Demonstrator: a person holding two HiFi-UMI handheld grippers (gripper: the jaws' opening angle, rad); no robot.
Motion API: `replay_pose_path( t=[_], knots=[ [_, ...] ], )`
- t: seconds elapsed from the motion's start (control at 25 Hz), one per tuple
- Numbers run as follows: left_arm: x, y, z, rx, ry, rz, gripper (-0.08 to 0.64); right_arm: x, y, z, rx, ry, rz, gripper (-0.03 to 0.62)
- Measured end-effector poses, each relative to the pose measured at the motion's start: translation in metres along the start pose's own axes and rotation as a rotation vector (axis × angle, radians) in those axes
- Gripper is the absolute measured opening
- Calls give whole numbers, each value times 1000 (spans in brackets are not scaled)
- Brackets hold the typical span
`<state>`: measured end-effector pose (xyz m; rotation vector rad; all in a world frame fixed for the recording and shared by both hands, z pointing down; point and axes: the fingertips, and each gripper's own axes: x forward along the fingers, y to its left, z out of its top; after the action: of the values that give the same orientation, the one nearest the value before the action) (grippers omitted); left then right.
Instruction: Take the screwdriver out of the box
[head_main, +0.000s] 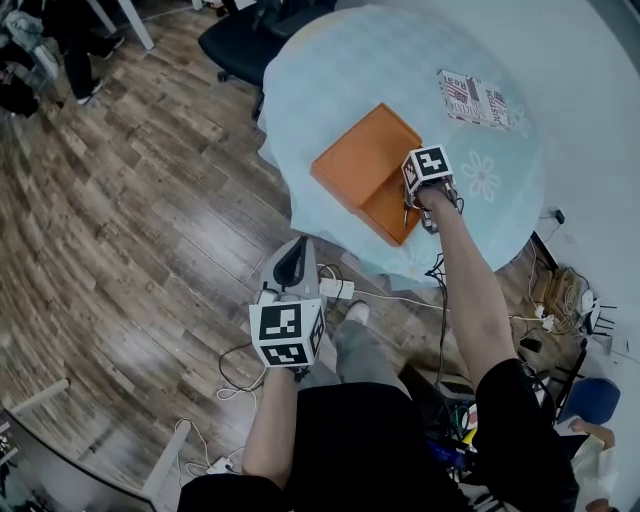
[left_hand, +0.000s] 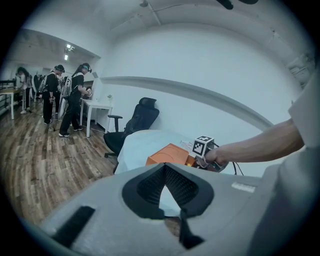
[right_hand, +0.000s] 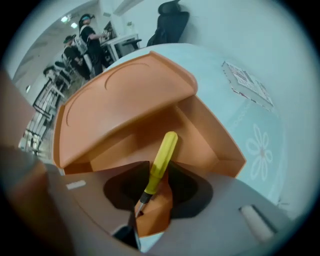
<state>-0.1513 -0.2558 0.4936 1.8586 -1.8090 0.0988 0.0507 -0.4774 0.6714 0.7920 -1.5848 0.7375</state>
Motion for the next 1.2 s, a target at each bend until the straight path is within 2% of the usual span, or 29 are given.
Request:
replay_pose_path(
  t=[0.12, 0.24, 0.52, 0.64, 0.8, 0.96, 1.08, 1.2],
  knots=[
    [1, -3, 4, 10, -3, -13, 2, -16, -5, 6, 177, -109, 92, 106],
    [5, -12, 10, 26, -6, -40, 2, -41, -8, 10, 243, -243, 161, 98],
    [29, -56, 56, 124, -73, -137, 2, -138, 9, 30, 179, -645, 310, 97],
    [39, -78, 96, 158, -139, -166, 2, -201, 18, 35, 121, -817, 323, 97],
    [45, -90, 152, 155, -229, -176, 2, -298, 49, 35, 72, -1093, 365, 97],
    [34, -99, 179, 149, -290, -170, 2, -362, 80, 14, 15, -1265, 307, 97],
    [27, -112, 175, 184, -293, -198, 2, -383, 94, -6, -19, -1335, 235, 97],
    [24, -128, 176, 239, -303, -240, 2, -392, 96, -16, -43, -1362, 172, 97]
  ],
)
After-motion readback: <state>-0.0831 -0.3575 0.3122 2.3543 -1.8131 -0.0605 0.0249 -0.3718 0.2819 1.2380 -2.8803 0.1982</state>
